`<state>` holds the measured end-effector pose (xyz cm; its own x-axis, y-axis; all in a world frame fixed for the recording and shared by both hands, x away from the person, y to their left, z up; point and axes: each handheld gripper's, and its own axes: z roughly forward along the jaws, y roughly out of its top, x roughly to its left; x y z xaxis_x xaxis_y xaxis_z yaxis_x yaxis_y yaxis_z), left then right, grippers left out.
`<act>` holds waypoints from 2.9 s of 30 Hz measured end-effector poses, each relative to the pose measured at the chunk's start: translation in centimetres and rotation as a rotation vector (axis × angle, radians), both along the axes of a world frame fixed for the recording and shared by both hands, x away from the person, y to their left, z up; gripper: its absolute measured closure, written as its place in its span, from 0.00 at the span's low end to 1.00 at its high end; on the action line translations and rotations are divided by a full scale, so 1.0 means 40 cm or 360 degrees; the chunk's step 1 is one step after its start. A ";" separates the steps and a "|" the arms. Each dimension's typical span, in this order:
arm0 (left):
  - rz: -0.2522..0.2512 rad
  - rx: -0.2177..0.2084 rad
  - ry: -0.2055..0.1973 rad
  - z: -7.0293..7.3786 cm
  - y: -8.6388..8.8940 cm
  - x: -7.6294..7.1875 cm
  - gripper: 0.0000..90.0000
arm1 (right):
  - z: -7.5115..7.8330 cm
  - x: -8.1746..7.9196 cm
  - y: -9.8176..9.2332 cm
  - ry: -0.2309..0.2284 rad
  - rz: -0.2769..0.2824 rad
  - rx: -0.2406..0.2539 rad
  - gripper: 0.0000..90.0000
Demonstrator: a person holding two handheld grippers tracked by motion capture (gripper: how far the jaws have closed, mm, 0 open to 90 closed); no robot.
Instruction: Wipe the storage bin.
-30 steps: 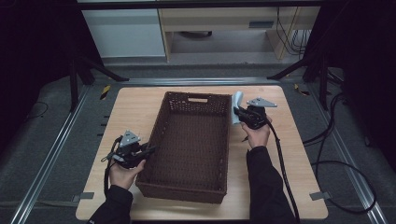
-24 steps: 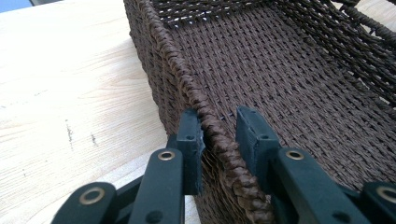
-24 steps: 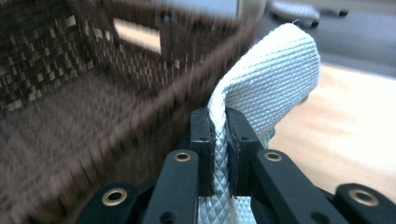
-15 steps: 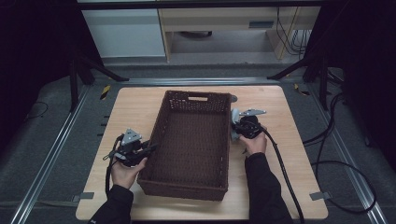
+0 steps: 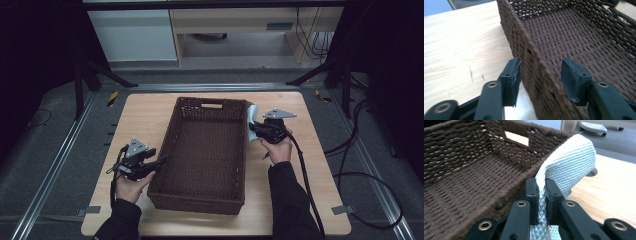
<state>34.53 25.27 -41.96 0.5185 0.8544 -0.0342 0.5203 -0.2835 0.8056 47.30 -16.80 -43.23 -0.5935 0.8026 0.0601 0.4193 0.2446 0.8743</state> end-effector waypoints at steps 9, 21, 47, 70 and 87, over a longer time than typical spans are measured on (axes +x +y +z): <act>-0.0027 -0.0003 0.0014 -0.007 -0.010 -0.022 0.74 | -0.053 -0.020 0.008 0.0093 0.0015 -0.0098 0.92; 0.0028 0.0015 -0.0009 -0.010 -0.015 -0.004 0.77 | -0.128 -0.023 0.010 0.0228 0.0000 -0.0117 0.92; 0.0038 -0.0034 -0.0052 0.000 0.000 -0.019 0.61 | -0.125 -0.059 0.014 0.0233 0.0081 -0.0130 0.92; 0.0089 -0.0014 -0.0051 -0.010 -0.020 0.015 0.69 | -0.108 -0.089 0.003 0.0218 0.0178 -0.0161 0.92; 0.0008 -0.0040 -0.0041 -0.003 0.003 -0.022 0.60 | 0.020 -0.129 -0.009 0.0005 0.0226 -0.0041 0.92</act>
